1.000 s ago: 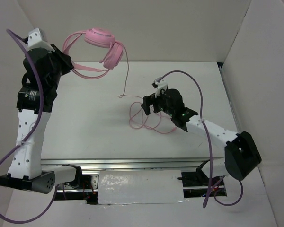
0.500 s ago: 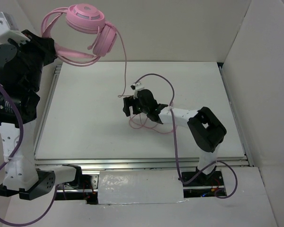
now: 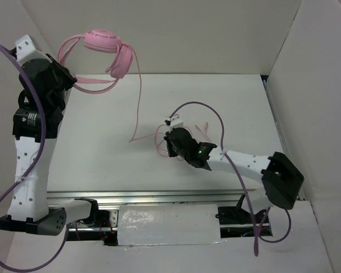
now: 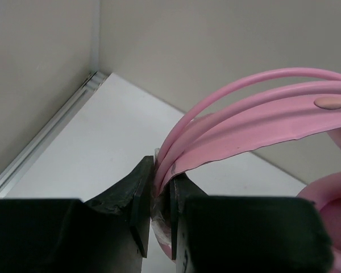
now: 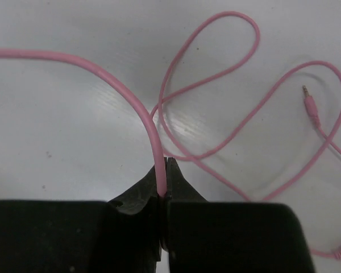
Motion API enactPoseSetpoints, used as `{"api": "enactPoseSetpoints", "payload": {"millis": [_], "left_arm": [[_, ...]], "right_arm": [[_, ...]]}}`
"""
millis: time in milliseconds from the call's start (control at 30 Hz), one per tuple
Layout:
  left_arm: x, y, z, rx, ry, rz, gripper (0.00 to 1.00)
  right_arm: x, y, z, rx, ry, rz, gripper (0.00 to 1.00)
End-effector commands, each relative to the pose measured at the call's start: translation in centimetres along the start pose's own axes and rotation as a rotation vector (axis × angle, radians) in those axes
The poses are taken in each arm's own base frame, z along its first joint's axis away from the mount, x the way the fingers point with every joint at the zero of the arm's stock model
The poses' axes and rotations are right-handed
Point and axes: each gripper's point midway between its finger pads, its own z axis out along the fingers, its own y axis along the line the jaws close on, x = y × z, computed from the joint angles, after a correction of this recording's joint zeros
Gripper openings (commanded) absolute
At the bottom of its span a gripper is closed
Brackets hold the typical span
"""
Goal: Wrap the headphones
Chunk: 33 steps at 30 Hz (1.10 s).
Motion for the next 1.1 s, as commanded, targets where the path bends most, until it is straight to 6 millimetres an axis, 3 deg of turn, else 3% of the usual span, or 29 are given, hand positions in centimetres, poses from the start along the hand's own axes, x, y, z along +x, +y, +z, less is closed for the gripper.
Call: {"api": "enactPoseSetpoints", "payload": {"millis": [0, 133, 233, 300, 333, 367, 400, 433, 500, 533, 600, 633, 800, 867, 1067], "left_arm": [[-0.1, 0.9, 1.9, -0.072, -0.06, -0.129, 0.0], [4.3, 1.5, 4.3, -0.102, 0.033, -0.108, 0.0], [8.8, 2.4, 5.7, -0.119, 0.11, -0.066, 0.0], [10.2, 1.9, 5.8, -0.07, 0.125, -0.041, 0.0], [12.1, 2.1, 6.3, -0.05, 0.139, -0.029, 0.0], [12.6, 1.6, 6.2, -0.016, 0.139, -0.025, 0.0], [13.7, 1.1, 6.1, 0.034, 0.163, 0.002, 0.0], [15.5, 1.3, 6.3, 0.051, 0.181, 0.011, 0.0], [17.2, 0.4, 5.8, 0.125, 0.204, 0.041, 0.0], [19.2, 0.9, 5.5, 0.135, 0.236, 0.063, 0.0], [19.5, -0.3, 5.1, 0.208, 0.206, 0.074, 0.0], [20.9, -0.8, 4.6, 0.259, 0.236, 0.081, 0.0], [22.3, -3.5, 3.4, 0.389, 0.252, 0.143, 0.0], [23.8, -5.3, 2.1, 0.518, 0.284, 0.196, 0.0], [27.9, -8.9, -3.1, 0.857, 0.356, 0.29, 0.0]], "right_arm": [[-1.0, -2.1, -4.2, 0.139, -0.034, 0.016, 0.0], [-3.2, -0.3, -8.4, 0.127, -0.073, -0.041, 0.0], [-5.5, 0.9, -10.9, 0.149, -0.089, -0.114, 0.0], [-8.6, 1.6, -12.6, 0.159, -0.145, -0.186, 0.0], [-9.7, 2.2, -13.0, 0.156, -0.174, -0.206, 0.0], [-12.0, 3.0, -14.1, 0.146, -0.225, -0.255, 0.0], [-13.0, 3.5, -14.2, 0.148, -0.244, -0.284, 0.0], [-15.6, 4.1, -15.2, 0.144, -0.312, -0.308, 0.0], [-18.2, 4.3, -15.8, 0.168, -0.378, -0.343, 0.0], [-20.5, 4.9, -16.4, 0.167, -0.442, -0.324, 0.0], [-22.1, 5.2, -16.3, 0.167, -0.464, -0.404, 0.0], [-23.7, 5.5, -16.9, 0.162, -0.492, -0.421, 0.0], [-25.9, 7.2, -16.0, 0.095, -0.493, -0.515, 0.0], [-27.3, 7.4, -15.9, 0.078, -0.538, -0.523, 0.0], [-33.3, 3.8, -15.7, 0.074, -0.638, -0.479, 0.0]]}}
